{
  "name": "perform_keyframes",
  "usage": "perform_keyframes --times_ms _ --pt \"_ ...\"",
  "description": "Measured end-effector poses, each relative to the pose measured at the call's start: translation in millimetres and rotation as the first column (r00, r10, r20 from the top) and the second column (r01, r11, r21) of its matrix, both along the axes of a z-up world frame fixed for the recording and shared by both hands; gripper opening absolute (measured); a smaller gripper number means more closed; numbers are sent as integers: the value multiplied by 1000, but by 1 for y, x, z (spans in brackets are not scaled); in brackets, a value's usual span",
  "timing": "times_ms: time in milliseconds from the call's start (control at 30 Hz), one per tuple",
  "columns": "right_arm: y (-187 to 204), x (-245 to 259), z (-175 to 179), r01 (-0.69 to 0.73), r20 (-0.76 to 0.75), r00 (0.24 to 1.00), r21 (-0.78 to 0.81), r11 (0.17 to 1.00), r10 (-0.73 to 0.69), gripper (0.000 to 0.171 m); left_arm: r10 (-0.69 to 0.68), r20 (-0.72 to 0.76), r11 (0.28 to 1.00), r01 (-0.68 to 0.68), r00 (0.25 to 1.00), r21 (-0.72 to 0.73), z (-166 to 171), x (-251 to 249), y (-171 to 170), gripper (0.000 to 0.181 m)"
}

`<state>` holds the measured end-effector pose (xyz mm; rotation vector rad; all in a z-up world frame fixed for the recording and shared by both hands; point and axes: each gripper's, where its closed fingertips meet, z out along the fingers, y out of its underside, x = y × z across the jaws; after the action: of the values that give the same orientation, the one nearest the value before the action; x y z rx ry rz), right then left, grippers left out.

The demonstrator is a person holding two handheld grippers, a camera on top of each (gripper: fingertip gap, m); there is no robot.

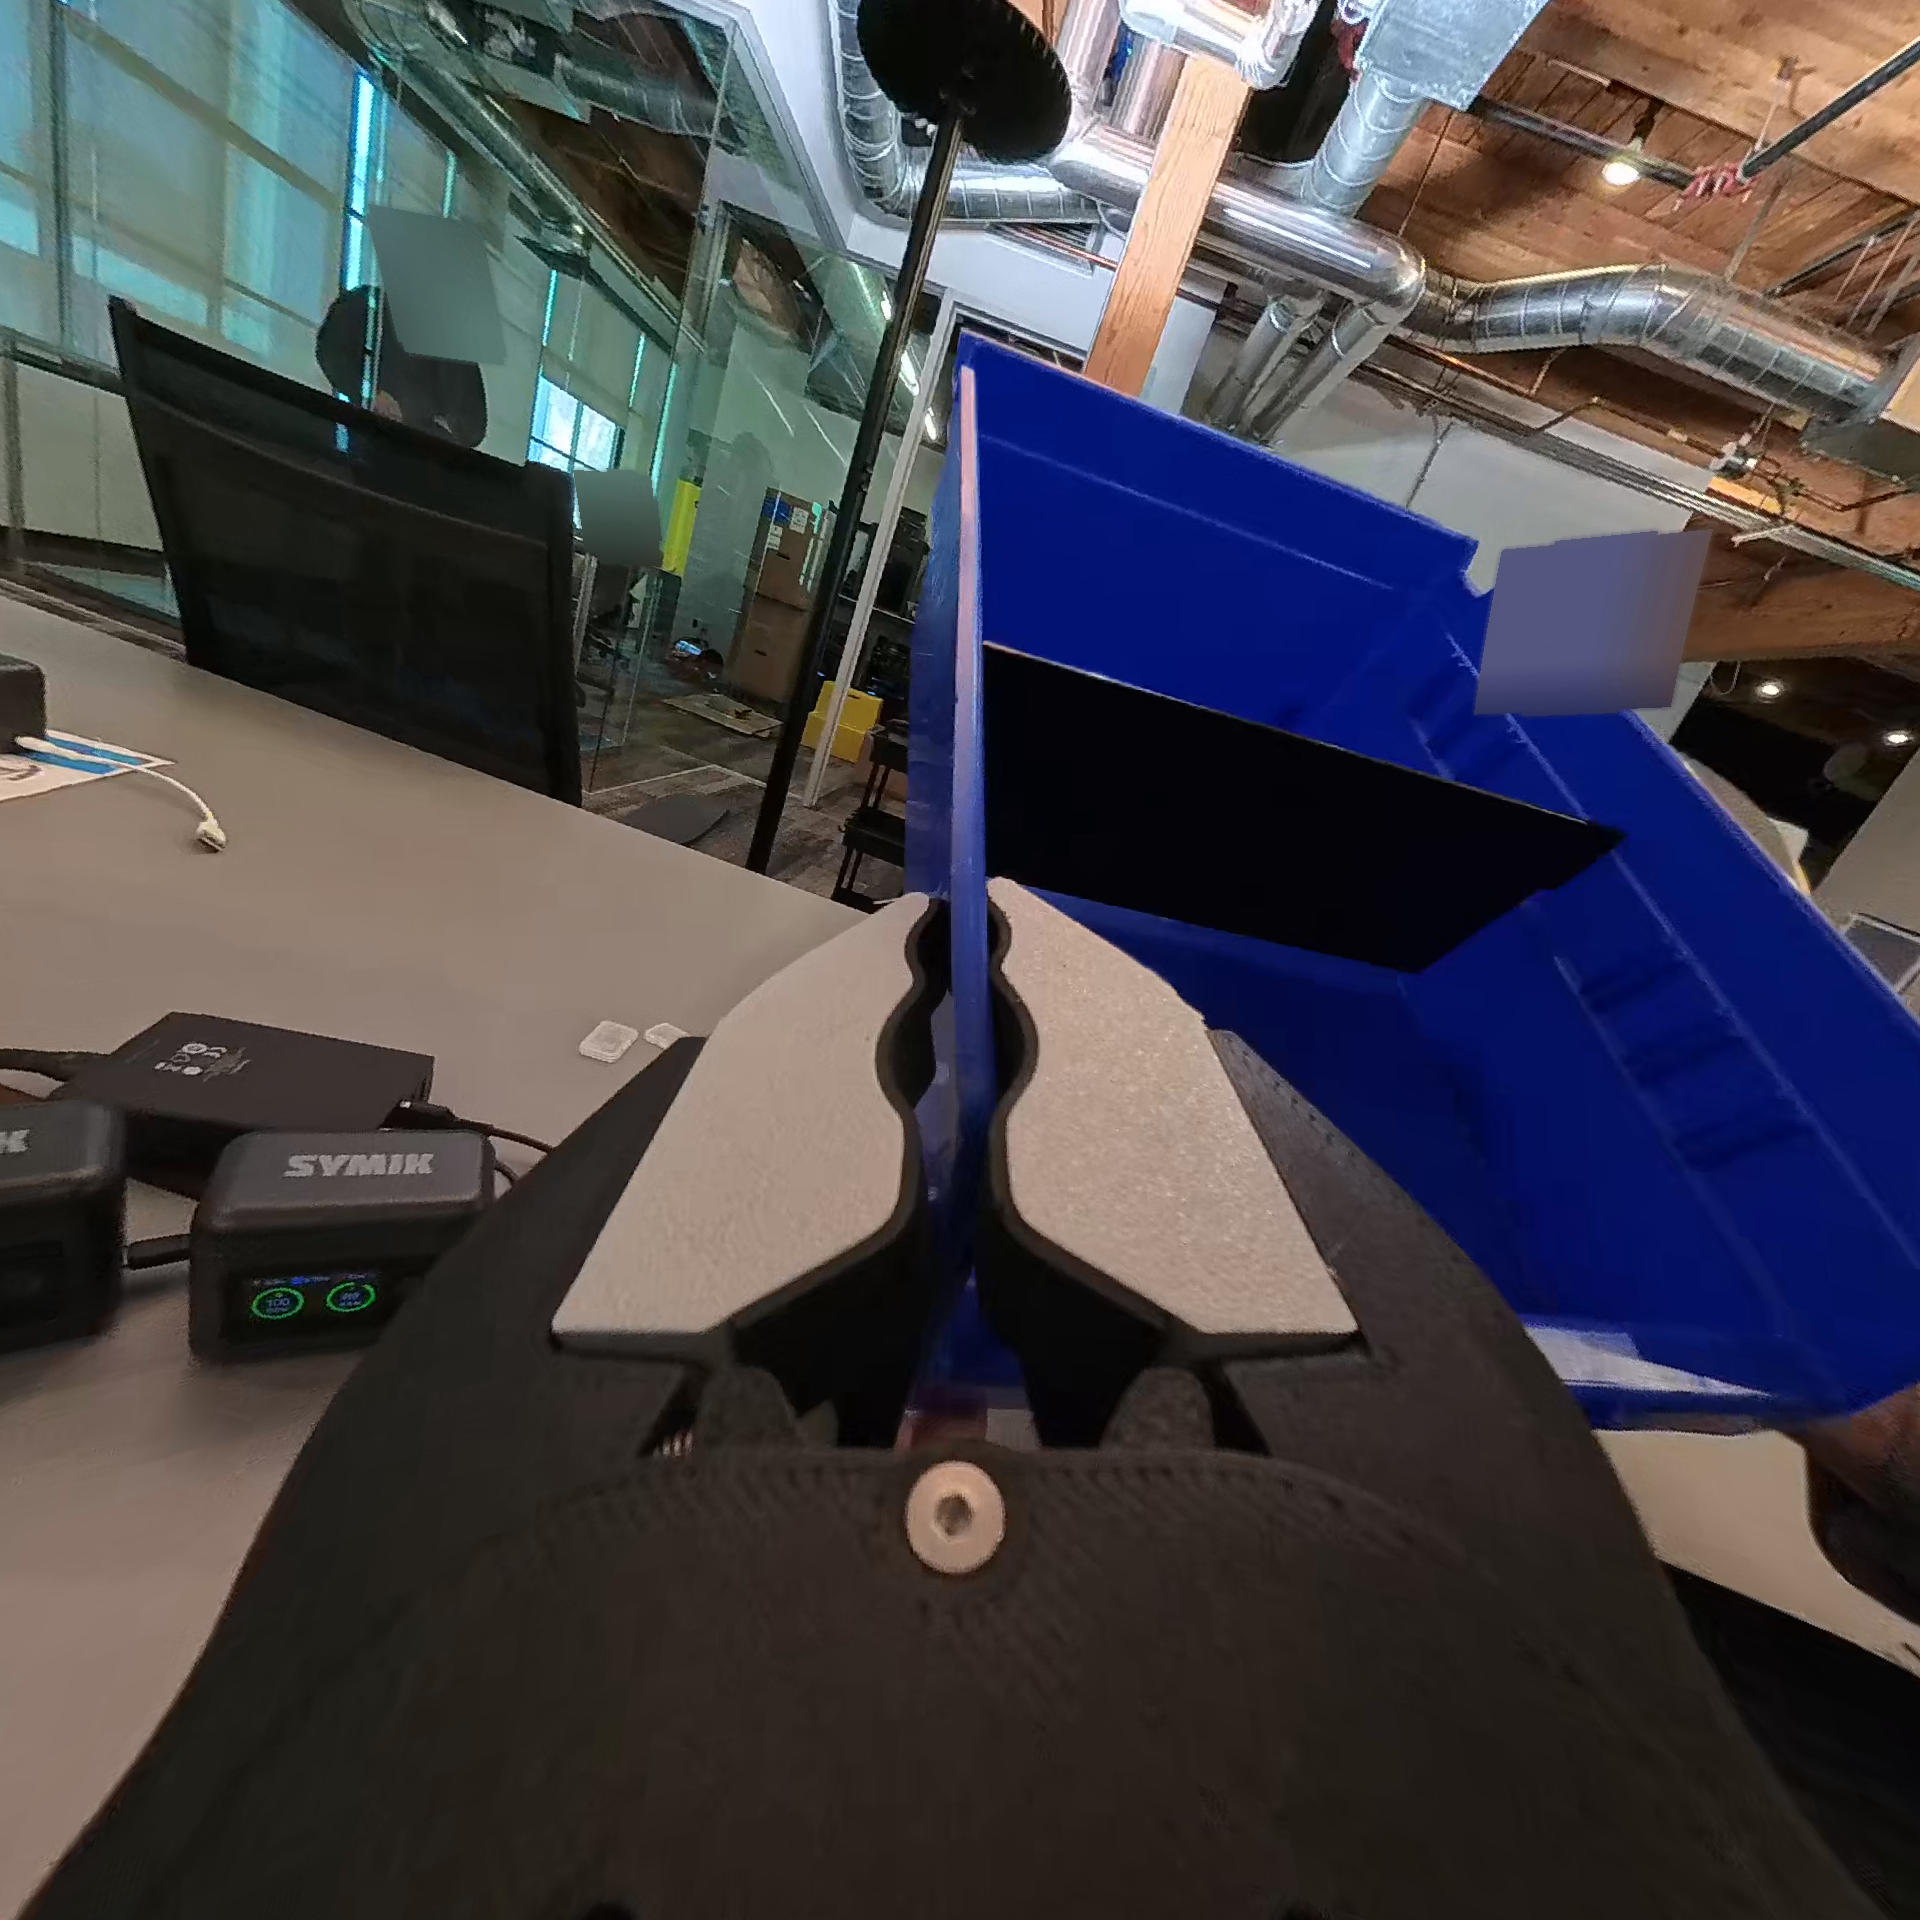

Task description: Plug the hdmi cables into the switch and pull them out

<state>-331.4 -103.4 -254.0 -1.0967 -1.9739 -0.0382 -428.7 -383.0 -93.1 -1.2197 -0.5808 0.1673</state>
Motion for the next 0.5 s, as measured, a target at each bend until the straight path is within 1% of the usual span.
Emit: perform_keyframes --times_ms 67,100,133,167,233,267,300,333,367,400,467,500 --pt "12 -11 0 15 11 1000 -9 1000 -15 27 3 -3 1000 -3 1000 -2 0 0 0 4" --pt "16 -14 2 19 11 1000 -13 1000 -19 34 1 -4 1000 -1 1000 -1 0 0 0 4" --pt "18 -15 6 18 -2 1000 -16 1000 -18 58 -3 -4 1000 3 1000 0 0 1 0 3" --pt "18 -13 14 13 -21 1000 -24 1000 -14 70 -9 -7 1000 9 1000 1 1 3 0 3" --pt "12 2 30 -14 -43 999 -71 997 11 68 -17 -19 1000 17 1000 5 5 7 1 3" --pt "10 14 42 -22 -78 997 -101 995 14 67 -24 -23 1000 24 999 10 8 10 3 3" --pt "12 29 54 -22 -108 994 -111 994 10 66 -32 -27 999 32 999 15 11 14 5 3" --pt "20 48 67 -10 -132 991 -76 997 -1 60 -41 -33 999 42 999 21 15 18 8 3" --pt "30 68 80 8 -162 987 -28 1000 -12 65 -53 -41 998 54 998 24 19 25 12 3" --pt "35 88 92 10 -204 979 -41 999 -18 70 -66 -57 998 67 996 19 25 32 17 3" --pt "20 128 117 -64 -320 947 -226 972 -12 69 -101 -99 995 102 990 5 38 52 32 3" --pt "11 148 131 -103 -388 921 -318 942 -30 72 -123 -125 992 123 985 -7 46 64 43 3"
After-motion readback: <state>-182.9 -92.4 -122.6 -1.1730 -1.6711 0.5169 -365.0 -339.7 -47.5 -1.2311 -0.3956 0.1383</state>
